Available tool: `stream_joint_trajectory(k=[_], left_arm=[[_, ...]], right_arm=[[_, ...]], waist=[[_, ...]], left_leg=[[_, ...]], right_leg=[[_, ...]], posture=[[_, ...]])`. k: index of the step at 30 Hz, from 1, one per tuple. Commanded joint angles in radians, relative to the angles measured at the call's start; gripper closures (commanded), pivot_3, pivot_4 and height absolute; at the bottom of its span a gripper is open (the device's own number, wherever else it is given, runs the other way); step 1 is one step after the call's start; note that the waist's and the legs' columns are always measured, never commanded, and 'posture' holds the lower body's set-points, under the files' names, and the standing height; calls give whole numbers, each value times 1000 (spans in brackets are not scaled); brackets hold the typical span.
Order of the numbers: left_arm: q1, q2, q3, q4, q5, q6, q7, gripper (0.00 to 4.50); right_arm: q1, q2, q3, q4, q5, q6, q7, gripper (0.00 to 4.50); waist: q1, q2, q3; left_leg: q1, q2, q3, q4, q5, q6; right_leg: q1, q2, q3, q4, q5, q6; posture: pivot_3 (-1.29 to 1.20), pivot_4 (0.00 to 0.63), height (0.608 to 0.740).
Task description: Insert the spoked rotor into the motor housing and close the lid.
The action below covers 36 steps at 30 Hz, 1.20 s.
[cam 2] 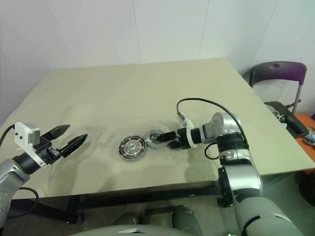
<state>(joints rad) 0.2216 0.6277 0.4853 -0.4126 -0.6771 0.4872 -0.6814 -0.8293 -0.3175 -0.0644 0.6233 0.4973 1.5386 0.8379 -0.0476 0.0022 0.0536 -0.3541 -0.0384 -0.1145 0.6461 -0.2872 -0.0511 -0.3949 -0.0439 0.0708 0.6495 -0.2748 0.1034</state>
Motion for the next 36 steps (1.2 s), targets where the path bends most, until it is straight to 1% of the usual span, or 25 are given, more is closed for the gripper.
stream_joint_trajectory(k=[1,8,23,26,33,36], left_arm=[[-12,5,18,-23,-9,-10,6,0],[-10,6,24,-24,-10,-12,10,0],[-10,9,33,-23,-13,-11,12,0],[-11,8,33,-25,-14,-11,14,0],[-7,8,38,-26,-14,-12,18,0],[-8,8,38,-24,-13,-13,18,0]], right_arm=[[-51,41,-93,55,27,-36,-45,71],[-69,93,-174,99,36,-84,-101,71],[-46,126,-172,-110,171,-56,-73,71],[-30,126,-150,-166,200,-44,-56,71],[18,97,-53,-346,292,36,7,71],[25,83,-10,-383,294,26,9,71]], waist=[[0,0,0],[2,0,0],[1,0,0],[1,0,0],[2,1,0],[1,1,0]], left_leg=[[0,0,0,0,0,0],[-1,0,0,0,0,0],[-1,0,0,0,0,0],[-1,0,0,0,0,0],[-1,0,0,-1,0,0],[-1,0,0,-1,0,0]], right_leg=[[0,0,0,0,0,0],[-1,0,0,0,0,0],[-1,0,0,0,0,0],[-1,0,0,0,0,0],[-1,0,0,-1,0,0],[-1,0,0,-1,0,0]], posture=[[0,0,740],[0,0,740],[0,0,740],[0,0,740],[0,0,740],[0,0,740]])
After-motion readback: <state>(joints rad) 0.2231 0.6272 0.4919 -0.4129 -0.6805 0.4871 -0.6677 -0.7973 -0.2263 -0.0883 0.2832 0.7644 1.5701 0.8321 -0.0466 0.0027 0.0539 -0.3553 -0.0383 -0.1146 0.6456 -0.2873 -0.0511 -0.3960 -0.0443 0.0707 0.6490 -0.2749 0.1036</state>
